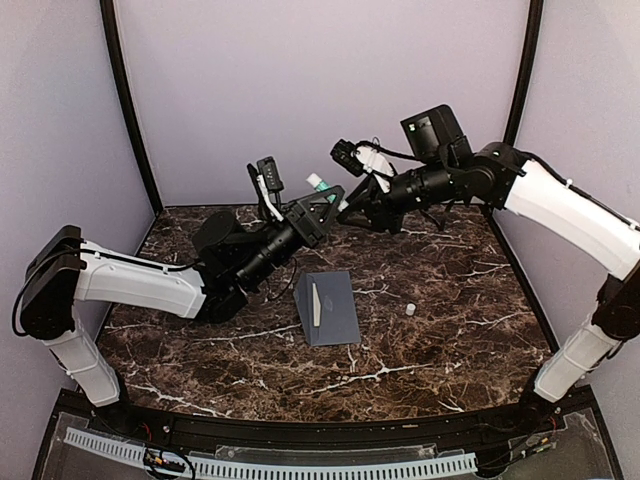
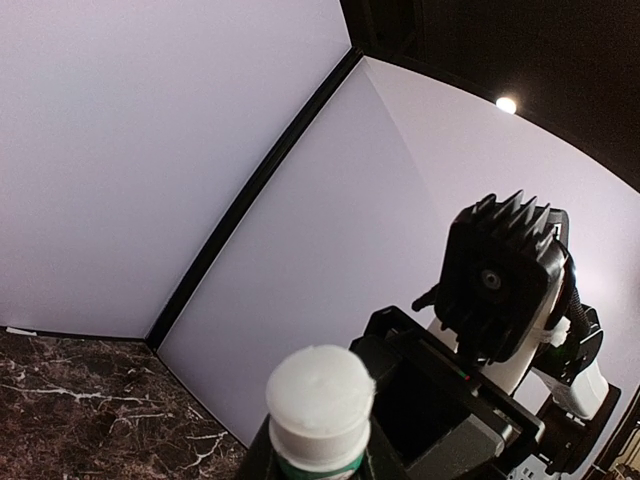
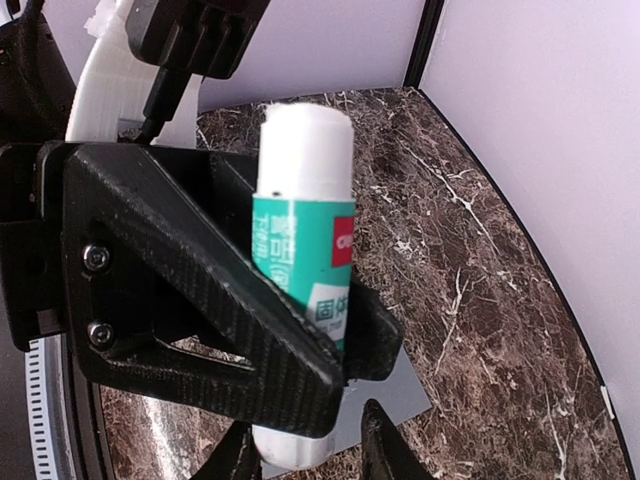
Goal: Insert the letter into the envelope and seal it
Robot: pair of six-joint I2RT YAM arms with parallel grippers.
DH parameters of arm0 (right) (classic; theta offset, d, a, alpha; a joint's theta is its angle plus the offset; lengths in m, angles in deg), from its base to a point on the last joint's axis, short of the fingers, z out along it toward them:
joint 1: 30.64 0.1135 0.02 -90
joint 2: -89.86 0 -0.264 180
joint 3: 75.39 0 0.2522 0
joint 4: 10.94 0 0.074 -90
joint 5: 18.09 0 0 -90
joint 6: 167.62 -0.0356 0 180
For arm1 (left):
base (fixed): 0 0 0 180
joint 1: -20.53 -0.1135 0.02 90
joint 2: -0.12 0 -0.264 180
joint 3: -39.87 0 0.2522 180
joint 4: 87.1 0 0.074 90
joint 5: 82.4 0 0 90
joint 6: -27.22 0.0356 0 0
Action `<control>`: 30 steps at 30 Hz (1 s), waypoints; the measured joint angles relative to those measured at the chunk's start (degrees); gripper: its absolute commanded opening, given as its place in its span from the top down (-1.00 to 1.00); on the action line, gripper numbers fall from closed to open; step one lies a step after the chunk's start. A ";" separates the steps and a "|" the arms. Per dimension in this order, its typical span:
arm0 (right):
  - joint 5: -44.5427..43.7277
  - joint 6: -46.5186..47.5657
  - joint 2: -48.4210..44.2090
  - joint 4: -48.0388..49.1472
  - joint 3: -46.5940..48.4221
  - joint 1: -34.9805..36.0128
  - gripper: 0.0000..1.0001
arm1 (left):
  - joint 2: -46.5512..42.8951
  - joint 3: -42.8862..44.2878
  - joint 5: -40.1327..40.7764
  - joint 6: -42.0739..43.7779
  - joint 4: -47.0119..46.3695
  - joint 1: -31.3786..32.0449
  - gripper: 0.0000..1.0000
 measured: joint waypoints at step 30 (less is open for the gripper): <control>4.11 -3.76 1.79 -1.31 0.81 -2.03 0.95 | -1.22 -3.08 0.37 2.60 3.34 -0.04 -0.06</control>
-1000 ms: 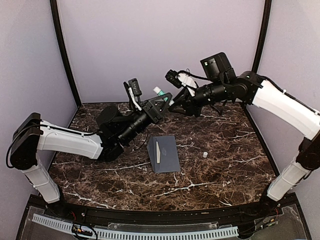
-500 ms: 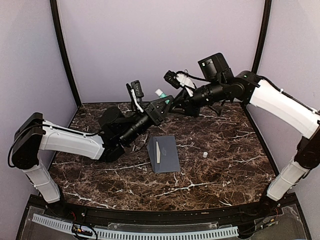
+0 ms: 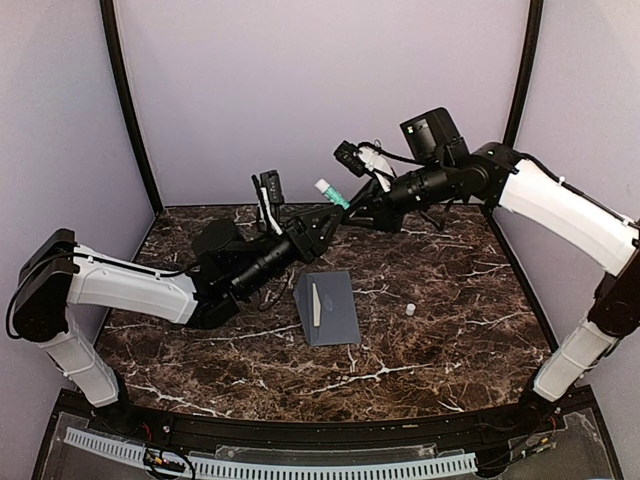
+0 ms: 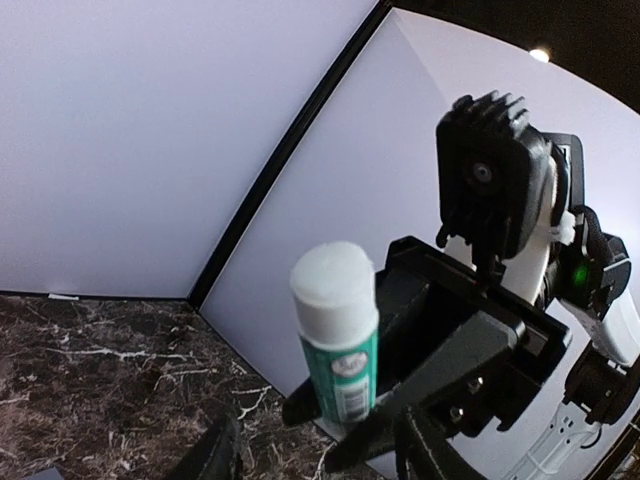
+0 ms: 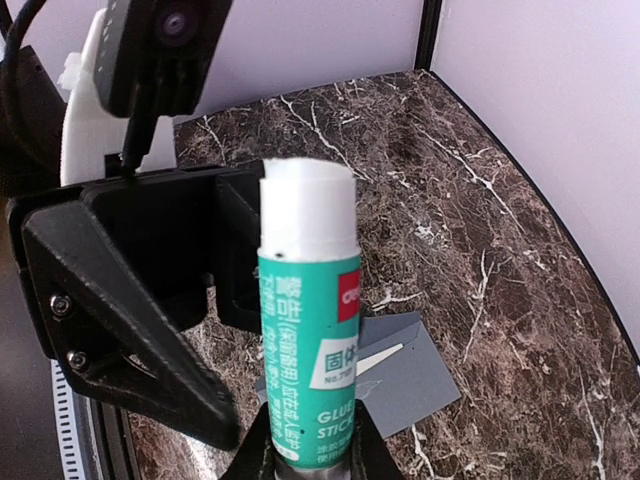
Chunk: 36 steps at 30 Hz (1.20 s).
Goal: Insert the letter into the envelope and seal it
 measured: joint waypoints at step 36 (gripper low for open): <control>24.70 5.77 8.09 -16.70 -7.63 -2.99 0.95 | -19.50 10.19 18.05 91.97 73.72 13.62 -0.03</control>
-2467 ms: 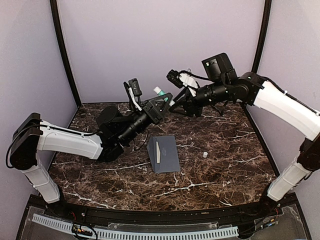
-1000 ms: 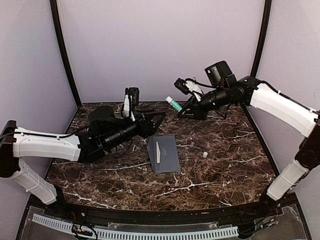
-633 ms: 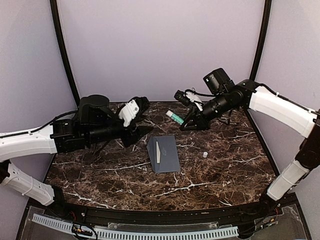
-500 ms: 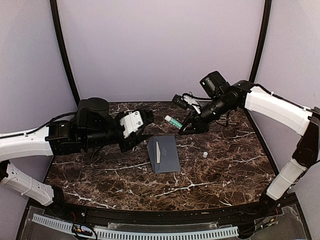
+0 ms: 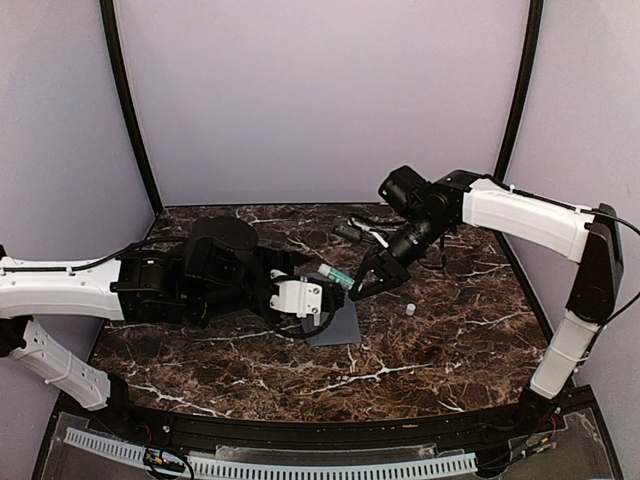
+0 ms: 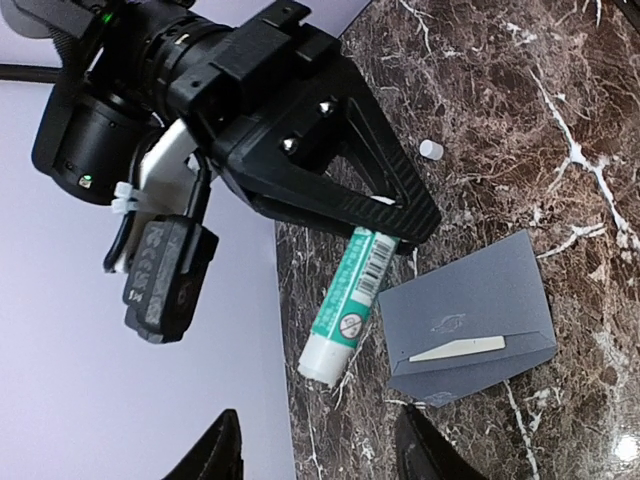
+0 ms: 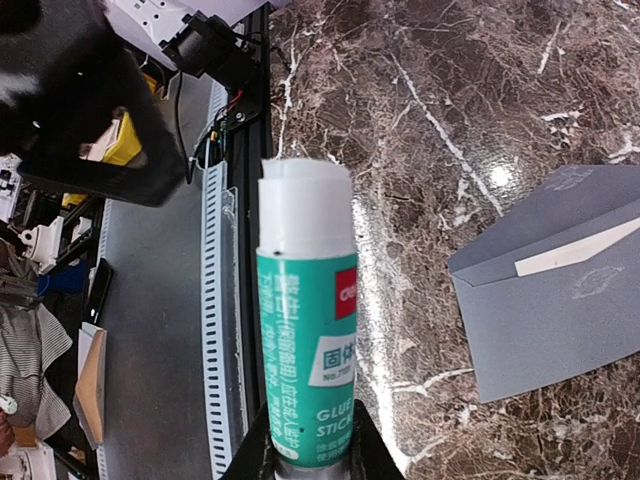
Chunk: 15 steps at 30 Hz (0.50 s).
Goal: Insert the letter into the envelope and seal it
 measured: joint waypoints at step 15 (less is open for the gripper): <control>4.26 -0.24 0.98 -1.31 0.00 1.66 0.92 | 5.20 -3.67 5.92 12.39 -9.42 1.81 0.07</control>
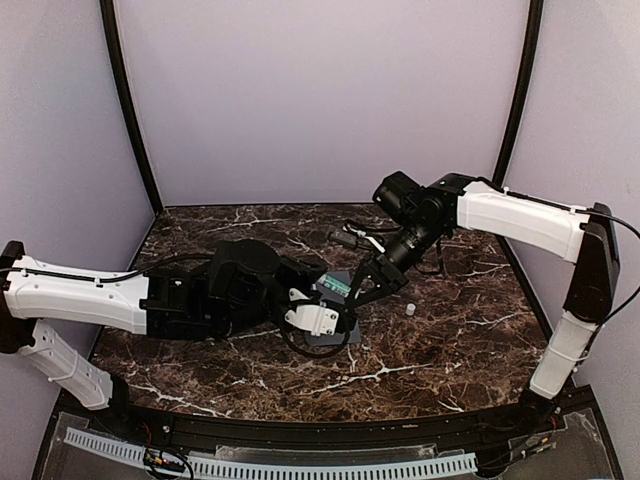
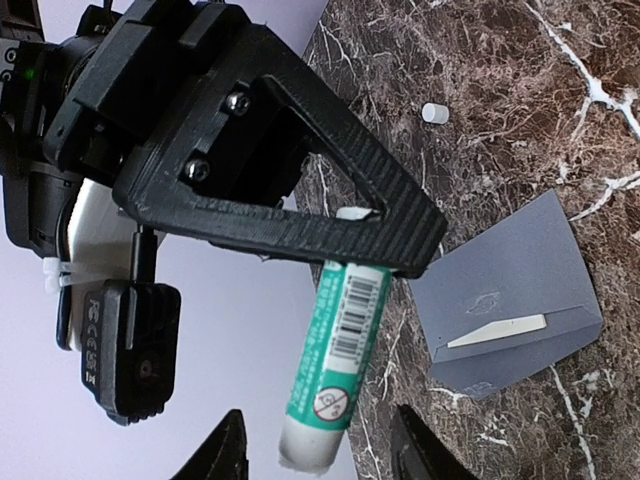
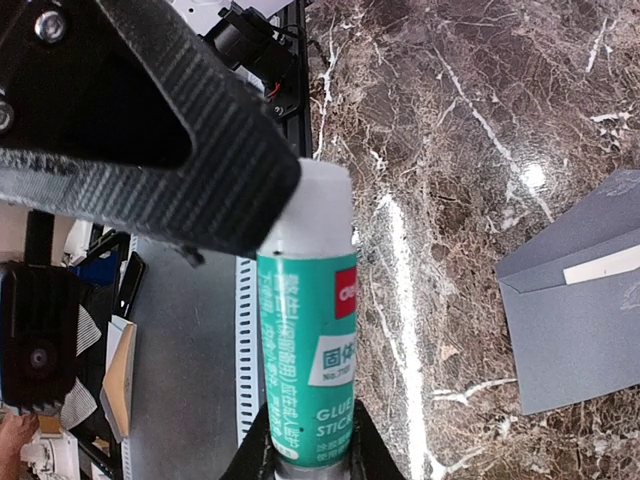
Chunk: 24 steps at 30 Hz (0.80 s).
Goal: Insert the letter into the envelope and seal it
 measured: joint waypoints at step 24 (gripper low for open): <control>0.20 0.28 0.02 -2.08 0.68 0.11 -0.04 | 4.28 -2.01 4.72 2.08 -7.80 1.53 0.75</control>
